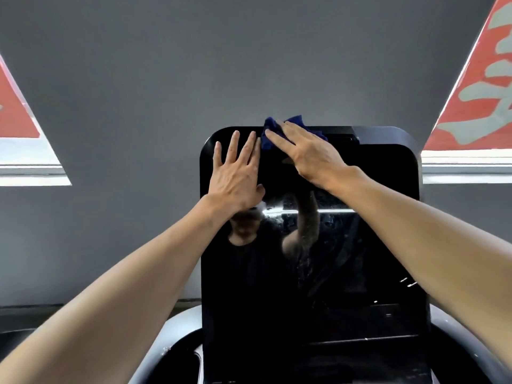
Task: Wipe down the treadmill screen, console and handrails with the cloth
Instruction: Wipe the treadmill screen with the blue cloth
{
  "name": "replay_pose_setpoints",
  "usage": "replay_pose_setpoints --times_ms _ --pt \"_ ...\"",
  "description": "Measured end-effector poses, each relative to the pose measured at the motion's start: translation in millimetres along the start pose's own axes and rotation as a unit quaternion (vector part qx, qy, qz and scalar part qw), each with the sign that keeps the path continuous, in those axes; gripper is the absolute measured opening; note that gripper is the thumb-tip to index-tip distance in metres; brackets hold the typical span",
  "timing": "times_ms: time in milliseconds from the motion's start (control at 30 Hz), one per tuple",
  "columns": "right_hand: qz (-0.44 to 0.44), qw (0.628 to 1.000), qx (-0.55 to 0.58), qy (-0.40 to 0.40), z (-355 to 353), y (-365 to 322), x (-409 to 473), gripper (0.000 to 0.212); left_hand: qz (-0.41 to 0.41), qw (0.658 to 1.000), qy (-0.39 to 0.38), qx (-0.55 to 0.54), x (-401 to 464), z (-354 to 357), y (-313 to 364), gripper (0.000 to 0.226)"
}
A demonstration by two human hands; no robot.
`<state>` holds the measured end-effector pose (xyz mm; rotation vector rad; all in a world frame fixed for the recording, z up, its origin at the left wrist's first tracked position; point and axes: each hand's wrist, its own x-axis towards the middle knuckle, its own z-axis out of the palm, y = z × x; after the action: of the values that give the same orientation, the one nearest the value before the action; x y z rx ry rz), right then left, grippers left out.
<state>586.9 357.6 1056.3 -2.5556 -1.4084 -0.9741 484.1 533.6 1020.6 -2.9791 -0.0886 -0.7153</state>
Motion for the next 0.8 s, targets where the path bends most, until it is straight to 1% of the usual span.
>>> replay_pose_setpoints --times_ms 67,133,200,367,467,533,600,700,767,800 --pt "0.041 0.999 0.017 0.002 -1 18 -10 0.06 -0.01 1.0 0.014 -0.007 1 2 0 0.093" --pt "0.098 0.994 0.04 0.002 -5 34 -22 0.059 -0.004 1.0 0.03 -0.005 -2 3 -1 0.085" --pt "0.121 0.991 0.049 0.003 -6 38 -23 0.056 -0.004 0.999 0.044 0.01 -2 5 2 0.082" --pt "0.041 0.996 0.083 -0.021 -1 3 22 0.053 -0.02 0.998 0.028 0.043 1 7 14 0.082" --pt "0.035 0.995 0.089 -0.026 -4 18 13 0.053 -0.025 0.998 0.027 0.043 1 8 16 0.085" --pt "0.048 0.996 0.071 -0.002 -3 40 -6 0.054 -0.028 0.998 0.035 0.032 1 7 17 0.086" --pt "0.057 0.997 0.055 0.024 2 47 -17 0.056 -0.028 0.998 0.039 0.031 1 7 16 0.086" --pt "-0.006 0.996 0.063 0.06 15 29 -5 0.06 -0.03 0.998 0.036 0.038 2 9 16 0.087" --pt "-0.049 0.994 0.049 0.089 25 11 2 0.056 -0.025 0.998 0.04 0.045 2 11 16 0.086" --pt "-0.053 0.992 0.038 0.108 29 5 2 0.052 -0.021 0.998 0.042 0.049 2 13 15 0.086"
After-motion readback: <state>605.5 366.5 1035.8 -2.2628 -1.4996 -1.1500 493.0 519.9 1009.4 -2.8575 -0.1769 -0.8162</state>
